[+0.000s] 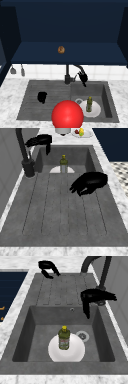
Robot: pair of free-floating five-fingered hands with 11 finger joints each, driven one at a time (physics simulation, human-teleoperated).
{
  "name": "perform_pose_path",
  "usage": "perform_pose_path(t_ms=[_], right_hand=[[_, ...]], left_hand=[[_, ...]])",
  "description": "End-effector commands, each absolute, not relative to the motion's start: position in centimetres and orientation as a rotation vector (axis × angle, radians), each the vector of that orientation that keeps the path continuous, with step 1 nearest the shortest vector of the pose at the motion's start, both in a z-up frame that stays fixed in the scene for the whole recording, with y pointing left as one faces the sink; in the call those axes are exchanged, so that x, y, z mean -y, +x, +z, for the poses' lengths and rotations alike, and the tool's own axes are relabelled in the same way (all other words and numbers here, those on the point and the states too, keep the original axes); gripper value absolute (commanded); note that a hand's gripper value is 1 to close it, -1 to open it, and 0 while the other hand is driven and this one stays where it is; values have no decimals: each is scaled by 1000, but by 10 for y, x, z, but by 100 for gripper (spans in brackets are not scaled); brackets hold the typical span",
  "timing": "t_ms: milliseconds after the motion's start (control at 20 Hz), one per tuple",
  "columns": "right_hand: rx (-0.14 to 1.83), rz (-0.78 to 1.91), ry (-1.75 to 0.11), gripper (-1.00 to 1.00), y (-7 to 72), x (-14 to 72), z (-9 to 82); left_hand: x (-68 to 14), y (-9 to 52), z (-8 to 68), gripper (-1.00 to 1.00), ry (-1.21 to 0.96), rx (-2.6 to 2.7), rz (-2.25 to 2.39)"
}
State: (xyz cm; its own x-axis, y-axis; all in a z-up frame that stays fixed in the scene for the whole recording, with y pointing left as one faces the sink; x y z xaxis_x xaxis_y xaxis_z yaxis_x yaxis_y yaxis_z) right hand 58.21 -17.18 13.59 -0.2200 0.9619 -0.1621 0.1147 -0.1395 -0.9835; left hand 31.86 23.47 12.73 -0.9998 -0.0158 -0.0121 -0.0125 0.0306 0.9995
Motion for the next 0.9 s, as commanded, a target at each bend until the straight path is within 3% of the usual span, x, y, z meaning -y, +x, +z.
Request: perform_pose_path(t_ms=[0, 850], right_hand=[[1370, 1458, -1280, -100, 596, 155, 136], [1308, 1526, -1159, -100, 643, 110, 117]], left_hand=[[-235, 319, 127, 0, 31, 2253, -2185], [-235, 319, 127, 0, 31, 2253, -2185]])
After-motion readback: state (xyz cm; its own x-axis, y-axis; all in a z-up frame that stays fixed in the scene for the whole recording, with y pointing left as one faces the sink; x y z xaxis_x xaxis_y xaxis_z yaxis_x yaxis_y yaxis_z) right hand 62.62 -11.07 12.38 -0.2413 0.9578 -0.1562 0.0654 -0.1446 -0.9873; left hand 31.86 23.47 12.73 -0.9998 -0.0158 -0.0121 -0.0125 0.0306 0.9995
